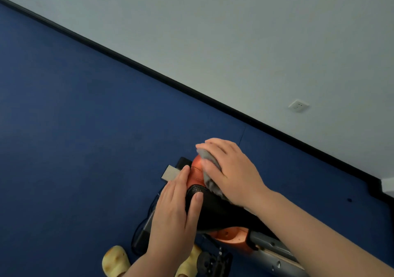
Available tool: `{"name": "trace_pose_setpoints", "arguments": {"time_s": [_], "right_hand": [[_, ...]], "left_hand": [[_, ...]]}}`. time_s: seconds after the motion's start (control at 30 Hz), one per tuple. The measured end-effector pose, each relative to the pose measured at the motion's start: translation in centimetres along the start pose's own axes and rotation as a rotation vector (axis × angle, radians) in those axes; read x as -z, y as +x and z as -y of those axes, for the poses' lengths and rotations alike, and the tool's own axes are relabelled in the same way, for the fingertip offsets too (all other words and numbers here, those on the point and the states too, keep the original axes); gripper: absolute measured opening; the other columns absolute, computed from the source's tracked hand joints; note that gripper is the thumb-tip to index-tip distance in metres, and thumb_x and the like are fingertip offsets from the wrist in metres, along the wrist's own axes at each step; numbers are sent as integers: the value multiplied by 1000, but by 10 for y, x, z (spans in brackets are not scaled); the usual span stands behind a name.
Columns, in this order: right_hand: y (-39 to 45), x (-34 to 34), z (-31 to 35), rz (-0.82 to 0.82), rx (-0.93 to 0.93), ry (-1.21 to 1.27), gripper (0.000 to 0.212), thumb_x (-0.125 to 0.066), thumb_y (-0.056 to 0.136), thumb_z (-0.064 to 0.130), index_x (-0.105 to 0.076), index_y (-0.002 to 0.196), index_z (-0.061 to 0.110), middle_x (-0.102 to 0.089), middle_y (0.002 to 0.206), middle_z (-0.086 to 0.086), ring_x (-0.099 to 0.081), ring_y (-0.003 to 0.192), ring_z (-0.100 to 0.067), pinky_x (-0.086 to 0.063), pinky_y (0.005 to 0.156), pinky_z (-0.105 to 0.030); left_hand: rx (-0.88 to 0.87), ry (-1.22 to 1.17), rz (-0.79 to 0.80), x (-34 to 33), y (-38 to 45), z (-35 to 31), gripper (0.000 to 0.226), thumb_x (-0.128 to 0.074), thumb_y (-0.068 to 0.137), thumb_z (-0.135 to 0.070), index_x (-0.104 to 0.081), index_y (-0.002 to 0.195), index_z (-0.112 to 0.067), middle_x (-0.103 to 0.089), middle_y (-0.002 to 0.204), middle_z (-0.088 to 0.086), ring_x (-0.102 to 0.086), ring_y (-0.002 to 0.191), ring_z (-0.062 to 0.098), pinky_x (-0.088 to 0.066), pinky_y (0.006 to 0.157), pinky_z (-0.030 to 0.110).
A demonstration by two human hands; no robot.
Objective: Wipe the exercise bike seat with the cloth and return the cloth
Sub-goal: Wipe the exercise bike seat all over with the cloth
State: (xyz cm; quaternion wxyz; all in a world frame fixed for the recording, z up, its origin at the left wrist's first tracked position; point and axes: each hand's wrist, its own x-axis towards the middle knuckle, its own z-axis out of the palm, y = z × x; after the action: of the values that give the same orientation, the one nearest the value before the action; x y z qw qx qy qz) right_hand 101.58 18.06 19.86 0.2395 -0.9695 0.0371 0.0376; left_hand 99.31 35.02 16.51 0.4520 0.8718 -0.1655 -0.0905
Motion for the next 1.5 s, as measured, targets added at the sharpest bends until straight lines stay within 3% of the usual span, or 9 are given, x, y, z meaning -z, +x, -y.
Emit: {"name": "trace_pose_setpoints", "arguments": {"time_s": [0.07,0.17,0.33,0.43,0.7,0.87,1.03,1.37,1.5], "right_hand": [[24,-1,11,51,-141,-23,37,-30,93,52,-63,102,38,-61,111,15,-50,109,-11,-37,70,-28],[38,-4,23,52,-211,-97,37,-30,90,50,-59,76,31,-61,87,9,-55,93,-19,-28,55,-28],[-2,-18,23,-204,-240,-66,54,-19,95,53,-51,132,30,-56,130,8,-49,118,-17,-42,93,-34],[-34,-16,13,-183,-401,-15,55,-13,97,53,-30,146,34,-45,142,10,-50,121,-17,-46,87,-36],[-56,-13,2,-193,-749,-133,46,-15,100,43,-56,100,22,-67,88,0,-65,84,-27,-39,66,-36],[-28,-30,30,-447,-768,-135,52,-17,99,45,-61,109,21,-71,101,-2,-64,88,-25,-42,78,-39],[-85,-34,17,-429,-687,-166,48,-23,99,46,-58,122,24,-67,108,6,-59,100,-17,-41,93,-36],[-123,-29,-34,-565,-1042,72,48,-20,99,48,-52,72,25,-56,73,7,-60,82,-23,-38,62,-34],[-106,-30,-34,-719,-1254,219,51,-22,102,45,-59,81,18,-60,78,1,-63,85,-28,-38,66,-35]], "left_hand": [[10,4,10,0,0,-1,57,-16,87,-62,-13,142,-45,-25,134,-36,-18,124,-19,-20,105,16],[5,16,41,4,0,-3,51,-14,86,-64,-1,135,-57,-7,127,-54,-5,120,-28,-8,98,4],[-134,-21,114,14,13,-3,52,-32,92,-41,-15,141,-47,-22,143,-34,-20,133,-10,-24,108,23],[-204,-42,165,21,30,-9,51,-34,93,-37,-17,140,-47,-27,146,-26,-26,134,-2,-28,108,30],[-355,63,335,14,58,-13,49,-31,96,-33,-24,145,-31,-17,151,-23,-5,137,-9,-18,114,29],[-362,-1,335,11,59,-6,47,-29,96,-28,-27,144,-29,-16,148,-27,-5,137,-10,-14,113,23],[-392,-3,362,10,62,-2,48,-28,96,-31,-22,143,-35,-16,148,-27,-4,137,-9,-14,112,30],[-371,60,381,14,61,-9,49,-27,96,-35,-16,143,-40,-10,147,-32,-5,138,-7,-16,111,34],[-508,229,411,15,67,-13,50,-25,97,-37,-20,146,-28,-12,153,-19,2,140,-2,-9,115,33]]}}
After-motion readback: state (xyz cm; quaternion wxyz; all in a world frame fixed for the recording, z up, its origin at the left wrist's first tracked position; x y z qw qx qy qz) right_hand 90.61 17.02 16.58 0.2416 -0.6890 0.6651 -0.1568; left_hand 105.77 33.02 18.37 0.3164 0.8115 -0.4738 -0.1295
